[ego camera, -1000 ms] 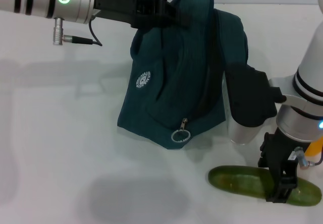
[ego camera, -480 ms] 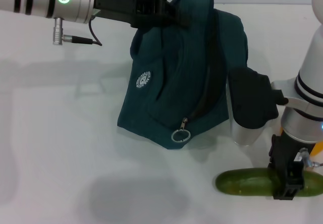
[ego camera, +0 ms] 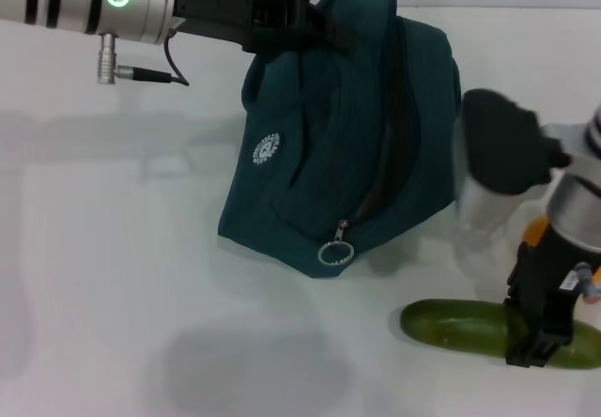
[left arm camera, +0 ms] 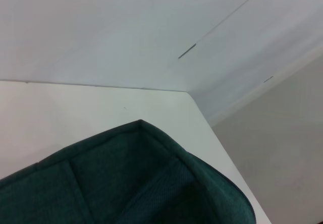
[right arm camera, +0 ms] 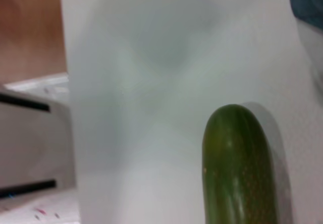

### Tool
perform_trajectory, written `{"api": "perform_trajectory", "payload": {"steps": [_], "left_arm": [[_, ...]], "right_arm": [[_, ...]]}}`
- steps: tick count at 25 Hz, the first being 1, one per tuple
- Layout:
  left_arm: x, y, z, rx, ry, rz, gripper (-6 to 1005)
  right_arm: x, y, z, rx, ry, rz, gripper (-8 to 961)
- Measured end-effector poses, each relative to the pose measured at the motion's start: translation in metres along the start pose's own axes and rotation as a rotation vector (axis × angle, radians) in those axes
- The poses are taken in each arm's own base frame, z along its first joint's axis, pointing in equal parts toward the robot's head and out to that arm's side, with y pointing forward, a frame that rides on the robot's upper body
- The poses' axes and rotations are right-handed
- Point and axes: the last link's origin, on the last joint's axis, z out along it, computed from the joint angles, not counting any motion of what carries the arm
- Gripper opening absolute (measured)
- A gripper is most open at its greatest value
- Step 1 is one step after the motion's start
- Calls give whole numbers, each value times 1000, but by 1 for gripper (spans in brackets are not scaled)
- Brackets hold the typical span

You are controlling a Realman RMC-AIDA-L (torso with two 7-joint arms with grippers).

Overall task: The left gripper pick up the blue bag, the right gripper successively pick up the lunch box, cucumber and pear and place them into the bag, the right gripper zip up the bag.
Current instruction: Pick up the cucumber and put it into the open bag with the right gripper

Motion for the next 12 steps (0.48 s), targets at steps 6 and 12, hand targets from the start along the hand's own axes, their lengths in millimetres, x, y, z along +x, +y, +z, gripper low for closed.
{"api": "perform_trajectory", "payload": {"steps": [6,12], "left_arm": [[1,-1,-2,4,1,3,66],[2,-1,-4,8,1,-7,66]], "right_arm": [[35,2,-14,-141,-190,82,537],[94,11,-35,-364,-562,138,537]]}}
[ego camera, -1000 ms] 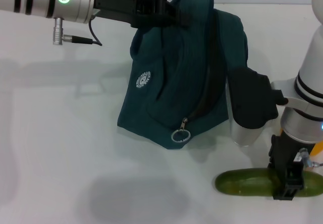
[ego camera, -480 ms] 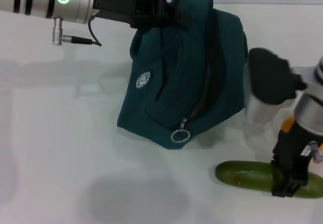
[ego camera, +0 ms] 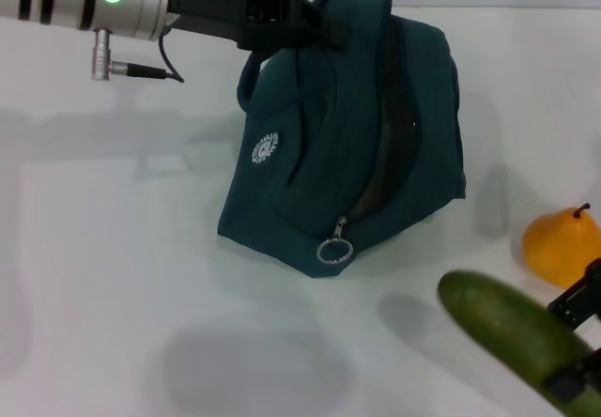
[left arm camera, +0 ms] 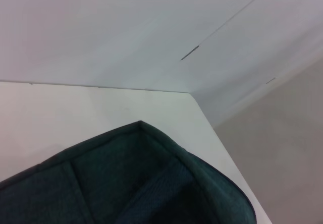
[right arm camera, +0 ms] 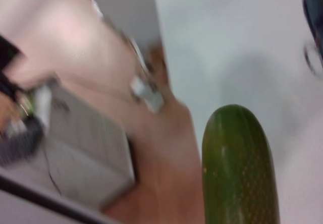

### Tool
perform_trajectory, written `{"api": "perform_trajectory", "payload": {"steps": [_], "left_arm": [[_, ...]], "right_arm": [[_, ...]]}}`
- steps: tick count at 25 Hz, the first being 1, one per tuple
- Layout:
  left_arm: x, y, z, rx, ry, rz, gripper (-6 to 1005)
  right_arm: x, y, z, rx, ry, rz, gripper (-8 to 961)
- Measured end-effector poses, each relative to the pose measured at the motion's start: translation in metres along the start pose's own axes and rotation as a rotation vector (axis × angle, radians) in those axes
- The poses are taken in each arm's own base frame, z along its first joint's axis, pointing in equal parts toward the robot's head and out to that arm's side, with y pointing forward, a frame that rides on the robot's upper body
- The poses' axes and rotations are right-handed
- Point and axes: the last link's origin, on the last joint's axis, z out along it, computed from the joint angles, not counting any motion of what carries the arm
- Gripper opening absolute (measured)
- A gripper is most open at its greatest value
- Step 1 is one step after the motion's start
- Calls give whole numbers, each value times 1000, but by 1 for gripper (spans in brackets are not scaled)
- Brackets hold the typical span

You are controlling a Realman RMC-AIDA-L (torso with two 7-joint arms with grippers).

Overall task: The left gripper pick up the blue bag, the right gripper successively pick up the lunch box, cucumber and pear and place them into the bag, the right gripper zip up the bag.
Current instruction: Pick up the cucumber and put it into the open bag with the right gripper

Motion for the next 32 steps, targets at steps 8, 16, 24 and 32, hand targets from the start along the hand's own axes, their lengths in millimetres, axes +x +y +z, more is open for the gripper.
{"api": "perform_trajectory", "payload": {"steps": [8,16,24,32], "left_arm": [[6,5,0,-1,-8,8,66],[6,7,0,-11,-17,-9,66],[2,21,-2,-114,-28,-44,66],[-2,17,-4,-115,-24,-66,66]], "right_arm": [[44,6,-36,-8,-403,-105,537],[47,7,-36,136,-742,-289,537],[42,1,-24,416,-1169,-510,537],[50,-10,-8,617,-1278,-568,538]]}}
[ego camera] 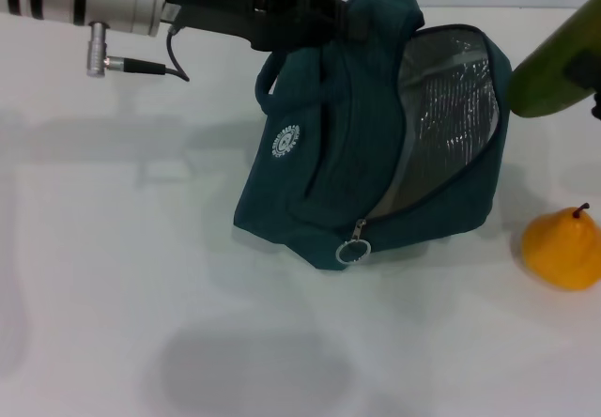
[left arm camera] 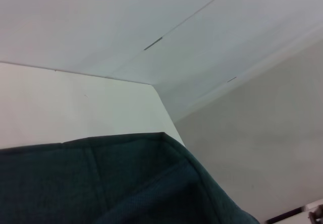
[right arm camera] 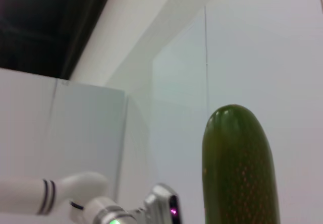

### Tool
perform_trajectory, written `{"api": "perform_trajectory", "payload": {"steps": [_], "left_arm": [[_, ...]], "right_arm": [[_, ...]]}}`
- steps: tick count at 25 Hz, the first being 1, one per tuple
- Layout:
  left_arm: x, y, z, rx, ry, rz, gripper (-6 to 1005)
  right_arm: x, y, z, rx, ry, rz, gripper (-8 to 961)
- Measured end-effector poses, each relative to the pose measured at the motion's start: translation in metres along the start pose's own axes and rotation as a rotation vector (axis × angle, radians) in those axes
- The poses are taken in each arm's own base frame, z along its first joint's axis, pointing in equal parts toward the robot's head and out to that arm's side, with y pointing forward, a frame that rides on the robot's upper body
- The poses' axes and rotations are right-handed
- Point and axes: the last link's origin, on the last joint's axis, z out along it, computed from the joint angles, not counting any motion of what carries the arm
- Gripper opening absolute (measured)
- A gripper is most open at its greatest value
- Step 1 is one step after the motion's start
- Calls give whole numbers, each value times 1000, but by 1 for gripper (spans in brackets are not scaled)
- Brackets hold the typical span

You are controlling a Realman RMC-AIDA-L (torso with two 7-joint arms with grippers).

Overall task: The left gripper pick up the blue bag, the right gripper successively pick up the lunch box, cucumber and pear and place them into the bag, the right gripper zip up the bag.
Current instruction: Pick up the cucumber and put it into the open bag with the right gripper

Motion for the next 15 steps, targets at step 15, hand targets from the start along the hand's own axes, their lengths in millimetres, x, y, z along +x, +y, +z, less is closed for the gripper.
{"api": "perform_trajectory", "payload": {"steps": [15], "left_arm": [[-4,3,10,-27,-10,-22,67]], "right_arm": [[12,-15,36,10,20,-163,538]]}}
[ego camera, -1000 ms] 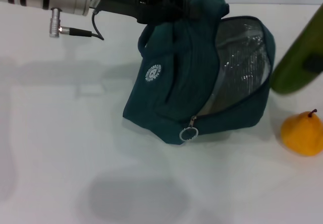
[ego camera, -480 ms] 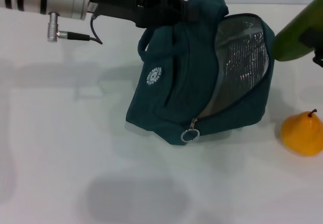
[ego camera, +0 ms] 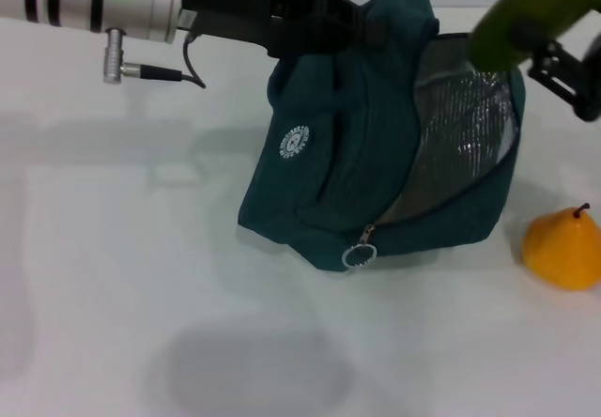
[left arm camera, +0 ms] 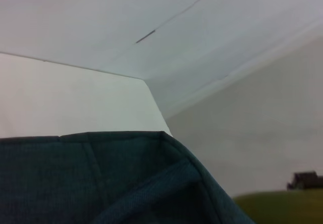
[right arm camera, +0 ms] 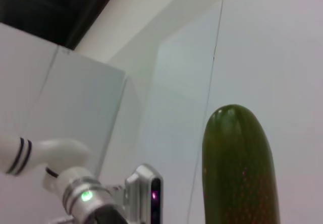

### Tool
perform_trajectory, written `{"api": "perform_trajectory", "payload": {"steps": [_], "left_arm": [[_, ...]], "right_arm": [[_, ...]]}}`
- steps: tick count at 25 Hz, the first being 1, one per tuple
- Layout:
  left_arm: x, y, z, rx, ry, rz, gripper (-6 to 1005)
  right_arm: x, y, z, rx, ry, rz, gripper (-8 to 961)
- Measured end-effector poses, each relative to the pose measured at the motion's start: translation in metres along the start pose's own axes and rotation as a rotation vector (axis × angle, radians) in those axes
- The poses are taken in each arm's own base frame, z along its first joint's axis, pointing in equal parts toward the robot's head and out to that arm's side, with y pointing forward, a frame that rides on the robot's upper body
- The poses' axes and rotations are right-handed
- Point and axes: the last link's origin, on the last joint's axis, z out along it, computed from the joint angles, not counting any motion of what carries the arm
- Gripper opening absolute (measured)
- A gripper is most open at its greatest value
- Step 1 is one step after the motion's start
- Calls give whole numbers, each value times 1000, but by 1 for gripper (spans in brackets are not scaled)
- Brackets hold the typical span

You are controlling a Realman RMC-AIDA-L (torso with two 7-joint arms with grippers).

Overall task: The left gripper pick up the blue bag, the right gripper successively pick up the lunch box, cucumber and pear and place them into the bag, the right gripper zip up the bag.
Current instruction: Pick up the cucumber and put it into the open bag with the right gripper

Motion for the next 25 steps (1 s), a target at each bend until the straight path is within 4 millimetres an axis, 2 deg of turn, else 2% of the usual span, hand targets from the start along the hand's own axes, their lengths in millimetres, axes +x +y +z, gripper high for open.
{"api": "perform_trajectory", "payload": {"steps": [5,11,16,25], "left_arm": [[0,0,1,-2,-1,0,67],[0,-1,-2,2,3,-7,67],[1,-1,-3,5,4,-7,67],[2,-1,-4,6,5,-2,67]], "right_arm": [[21,-1,16,33,85,-62,538],[40,4,24,25,173,-94,538],[50,12,25,0,223,-95,538],[70,14,13,-1,368,-43,537]]}}
